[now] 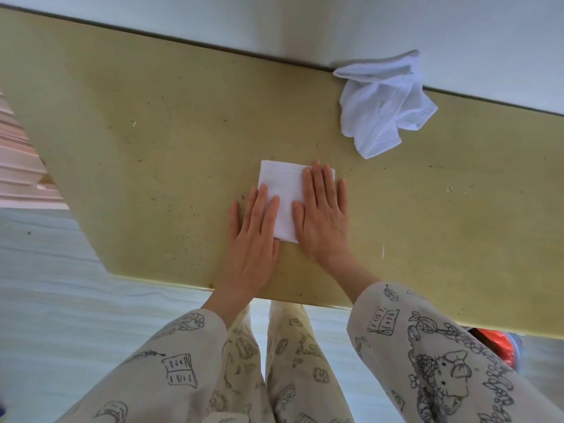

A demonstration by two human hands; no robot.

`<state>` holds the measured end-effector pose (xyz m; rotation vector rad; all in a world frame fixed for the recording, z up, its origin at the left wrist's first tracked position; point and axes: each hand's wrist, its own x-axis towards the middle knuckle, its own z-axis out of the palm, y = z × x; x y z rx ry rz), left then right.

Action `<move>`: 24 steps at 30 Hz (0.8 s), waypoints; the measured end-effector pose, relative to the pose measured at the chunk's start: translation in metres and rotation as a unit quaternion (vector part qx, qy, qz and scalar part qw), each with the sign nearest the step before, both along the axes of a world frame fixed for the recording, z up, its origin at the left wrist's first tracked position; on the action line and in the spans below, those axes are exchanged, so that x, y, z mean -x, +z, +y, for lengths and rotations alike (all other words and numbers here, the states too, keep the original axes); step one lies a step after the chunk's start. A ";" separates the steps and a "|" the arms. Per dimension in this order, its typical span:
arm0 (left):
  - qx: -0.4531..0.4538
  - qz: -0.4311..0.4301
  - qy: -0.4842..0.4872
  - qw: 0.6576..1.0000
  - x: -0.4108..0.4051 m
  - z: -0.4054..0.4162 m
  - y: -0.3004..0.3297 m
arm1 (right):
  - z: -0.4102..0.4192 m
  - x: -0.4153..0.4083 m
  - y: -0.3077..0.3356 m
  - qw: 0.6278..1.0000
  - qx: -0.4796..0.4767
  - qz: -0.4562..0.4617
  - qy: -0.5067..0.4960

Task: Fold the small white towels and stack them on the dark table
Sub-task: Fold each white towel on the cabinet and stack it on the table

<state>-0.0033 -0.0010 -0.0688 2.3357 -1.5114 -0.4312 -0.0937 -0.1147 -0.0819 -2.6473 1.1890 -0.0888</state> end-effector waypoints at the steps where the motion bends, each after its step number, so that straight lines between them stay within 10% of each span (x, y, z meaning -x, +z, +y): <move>1: 0.004 -0.006 -0.006 1.000 0.000 -0.001 -0.001 | 0.000 0.000 0.000 1.000 0.003 0.000 0.000; 24: -0.140 -0.074 -0.238 0.958 -0.072 0.011 0.009 | 0.001 0.000 0.000 1.000 0.011 -0.004 0.003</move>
